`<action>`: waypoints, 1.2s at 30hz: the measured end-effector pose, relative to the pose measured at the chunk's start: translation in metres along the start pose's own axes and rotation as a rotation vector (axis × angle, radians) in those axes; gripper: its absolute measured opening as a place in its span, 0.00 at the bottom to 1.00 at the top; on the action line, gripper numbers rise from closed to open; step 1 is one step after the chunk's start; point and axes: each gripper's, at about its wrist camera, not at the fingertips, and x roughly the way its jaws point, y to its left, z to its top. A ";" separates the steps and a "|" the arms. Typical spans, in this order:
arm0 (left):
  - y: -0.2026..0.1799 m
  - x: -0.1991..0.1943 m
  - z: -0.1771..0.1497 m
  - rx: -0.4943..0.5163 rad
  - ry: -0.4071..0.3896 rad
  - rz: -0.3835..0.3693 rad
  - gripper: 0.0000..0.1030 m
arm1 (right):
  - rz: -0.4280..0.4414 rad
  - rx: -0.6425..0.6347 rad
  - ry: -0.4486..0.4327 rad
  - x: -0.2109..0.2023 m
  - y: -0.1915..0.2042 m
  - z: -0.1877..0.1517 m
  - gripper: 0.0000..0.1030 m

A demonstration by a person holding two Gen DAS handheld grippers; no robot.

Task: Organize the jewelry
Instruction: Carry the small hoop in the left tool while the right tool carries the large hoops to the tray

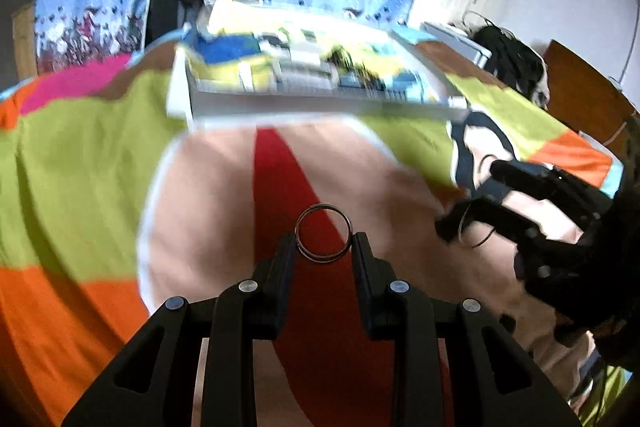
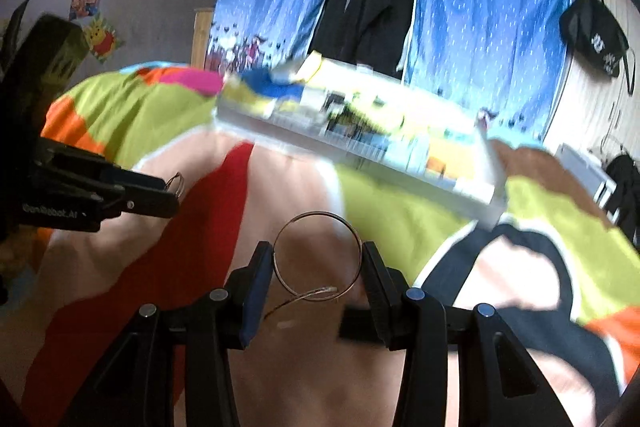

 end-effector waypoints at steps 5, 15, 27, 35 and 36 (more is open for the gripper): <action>0.007 -0.002 0.050 -0.013 -0.081 0.041 0.23 | 0.019 -0.024 -0.049 0.011 -0.023 0.047 0.41; 0.039 0.043 0.121 -0.087 -0.075 0.176 0.23 | 0.029 0.066 -0.134 0.063 -0.064 0.117 0.41; 0.050 0.076 0.116 -0.123 -0.009 0.172 0.23 | 0.020 0.152 -0.033 0.109 -0.084 0.089 0.42; 0.047 0.075 0.120 -0.121 -0.001 0.187 0.24 | 0.008 0.162 0.008 0.120 -0.086 0.085 0.42; 0.048 0.075 0.119 -0.126 0.003 0.187 0.24 | 0.006 0.160 0.012 0.121 -0.086 0.086 0.42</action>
